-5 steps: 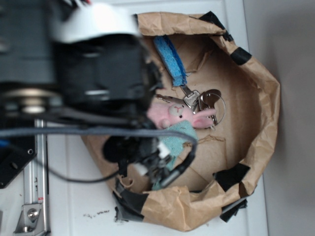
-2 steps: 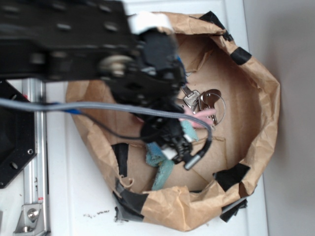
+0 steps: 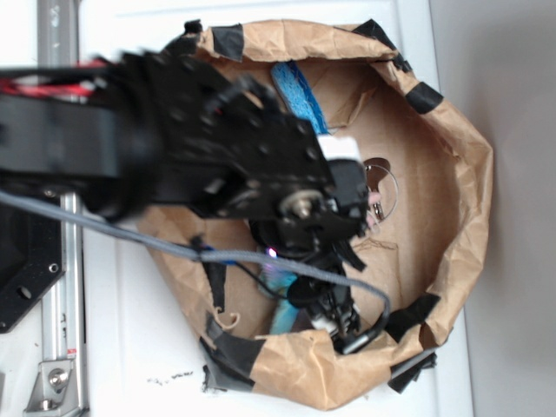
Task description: Grab the blue cloth.
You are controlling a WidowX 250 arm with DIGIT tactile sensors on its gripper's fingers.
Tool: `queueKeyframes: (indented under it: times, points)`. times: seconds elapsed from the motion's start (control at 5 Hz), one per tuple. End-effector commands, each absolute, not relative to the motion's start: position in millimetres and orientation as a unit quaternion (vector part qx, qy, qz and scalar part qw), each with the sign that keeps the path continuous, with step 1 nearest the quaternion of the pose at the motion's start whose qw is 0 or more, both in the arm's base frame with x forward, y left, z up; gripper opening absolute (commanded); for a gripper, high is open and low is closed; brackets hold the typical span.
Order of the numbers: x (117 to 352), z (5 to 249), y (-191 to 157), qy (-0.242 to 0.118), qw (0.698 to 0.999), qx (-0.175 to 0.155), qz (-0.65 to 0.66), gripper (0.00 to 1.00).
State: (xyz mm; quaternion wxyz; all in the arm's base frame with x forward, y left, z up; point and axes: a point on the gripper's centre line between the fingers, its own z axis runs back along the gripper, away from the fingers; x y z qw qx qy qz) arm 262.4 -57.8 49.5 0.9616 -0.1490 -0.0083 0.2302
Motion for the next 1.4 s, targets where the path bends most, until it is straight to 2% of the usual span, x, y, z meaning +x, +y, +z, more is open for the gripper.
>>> queueKeyframes:
  times: [0.0, 0.2, 0.4, 0.6, 0.8, 1.0, 1.2]
  points:
    - [259.8, 48.6, -45.0, -0.009, 0.961, -0.139, 0.238, 0.0]
    - [261.5, 55.8, -41.2, -0.016, 0.97, -0.116, 0.212, 0.0]
    - [261.8, 96.4, -34.8, -0.057, 0.984, -0.063, 0.155, 0.0]
    - [258.3, 141.9, -26.1, -0.057, 0.991, -0.077, 0.096, 0.0]
    - [240.7, 186.8, -8.6, -0.095, 0.995, -0.033, 0.013, 0.0]
    - [224.5, 208.0, 1.4, -0.106, 0.994, 0.024, 0.016, 0.0]
    - [225.9, 207.5, 0.7, -0.111, 0.993, 0.04, 0.016, 0.0]
